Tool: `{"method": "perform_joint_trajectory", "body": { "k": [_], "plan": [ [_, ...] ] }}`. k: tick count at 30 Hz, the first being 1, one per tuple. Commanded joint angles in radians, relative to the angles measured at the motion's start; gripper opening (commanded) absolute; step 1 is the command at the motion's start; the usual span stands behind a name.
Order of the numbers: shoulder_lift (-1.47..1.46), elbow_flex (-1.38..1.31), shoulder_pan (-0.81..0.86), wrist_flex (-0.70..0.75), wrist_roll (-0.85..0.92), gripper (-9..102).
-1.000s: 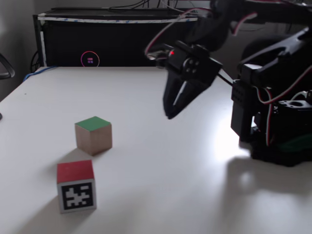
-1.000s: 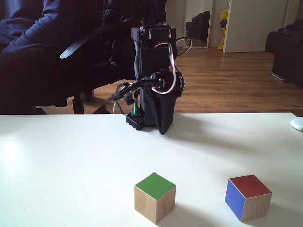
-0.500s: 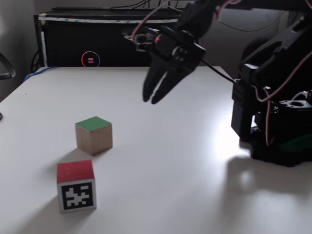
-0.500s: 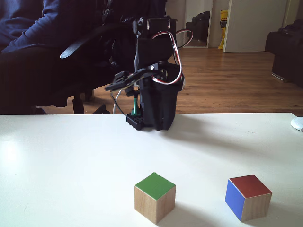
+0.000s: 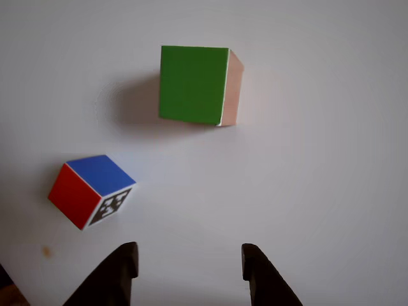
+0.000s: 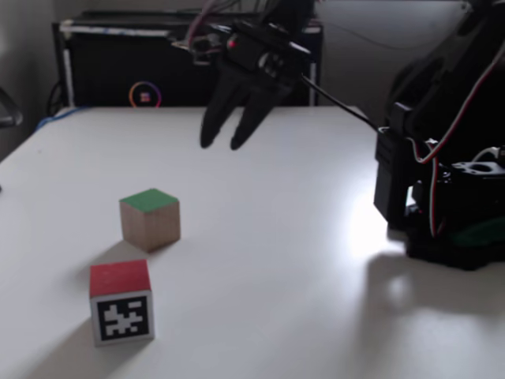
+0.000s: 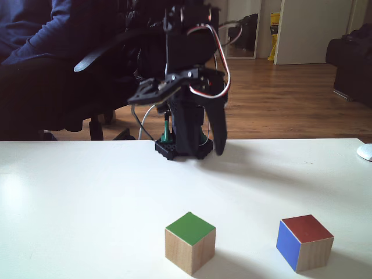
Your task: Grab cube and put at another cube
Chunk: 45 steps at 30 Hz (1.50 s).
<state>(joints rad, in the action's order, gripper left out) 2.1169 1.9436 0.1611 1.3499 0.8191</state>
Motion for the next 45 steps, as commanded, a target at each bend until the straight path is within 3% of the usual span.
{"method": "perform_joint_trajectory", "body": {
  "k": [1, 8, 19, 30, 45],
  "plan": [
    [-0.063, -0.152, -0.008, 0.072, 0.020, 33],
    [-0.129, -0.199, -0.023, 0.094, 0.071, 35],
    [-0.264, -0.230, 0.095, -0.017, 0.222, 36],
    [-0.497, -0.426, 0.170, -0.015, 0.198, 40],
    [-0.543, -0.477, 0.077, 0.000, 0.143, 43]
  ]
}}
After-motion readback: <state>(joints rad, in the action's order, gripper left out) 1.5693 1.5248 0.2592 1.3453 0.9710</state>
